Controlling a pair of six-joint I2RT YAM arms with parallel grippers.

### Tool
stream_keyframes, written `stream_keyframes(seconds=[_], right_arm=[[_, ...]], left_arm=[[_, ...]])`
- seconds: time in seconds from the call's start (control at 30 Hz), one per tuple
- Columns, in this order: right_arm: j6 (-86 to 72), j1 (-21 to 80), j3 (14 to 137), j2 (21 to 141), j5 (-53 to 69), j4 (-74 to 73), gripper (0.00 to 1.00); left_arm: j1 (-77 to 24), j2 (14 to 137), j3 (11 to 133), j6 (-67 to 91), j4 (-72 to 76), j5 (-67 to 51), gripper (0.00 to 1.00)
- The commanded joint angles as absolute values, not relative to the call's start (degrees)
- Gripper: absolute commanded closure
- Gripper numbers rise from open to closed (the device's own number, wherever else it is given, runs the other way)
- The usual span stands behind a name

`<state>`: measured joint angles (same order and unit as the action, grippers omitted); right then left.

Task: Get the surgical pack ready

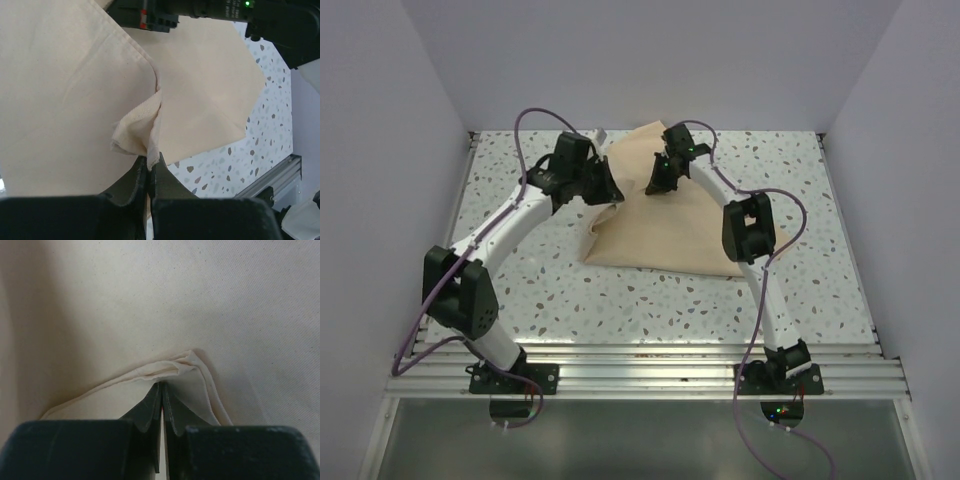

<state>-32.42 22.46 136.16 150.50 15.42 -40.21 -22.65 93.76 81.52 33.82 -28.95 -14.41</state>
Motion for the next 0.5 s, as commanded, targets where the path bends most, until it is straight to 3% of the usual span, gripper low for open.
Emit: stream_keyframes(seconds=[0.0, 0.47], right_arm=[[-33.5, 22.3, 133.3, 152.1, 16.4, -45.5, 0.95], [-35.0, 20.9, 129.6, 151.4, 21.4, -43.3, 0.95]], left_arm=[[-26.1, 95.1, 85.1, 36.7, -26.0, -15.9, 1.00], [-29.8, 104.3, 90.5, 35.9, -27.1, -14.2, 1.00]])
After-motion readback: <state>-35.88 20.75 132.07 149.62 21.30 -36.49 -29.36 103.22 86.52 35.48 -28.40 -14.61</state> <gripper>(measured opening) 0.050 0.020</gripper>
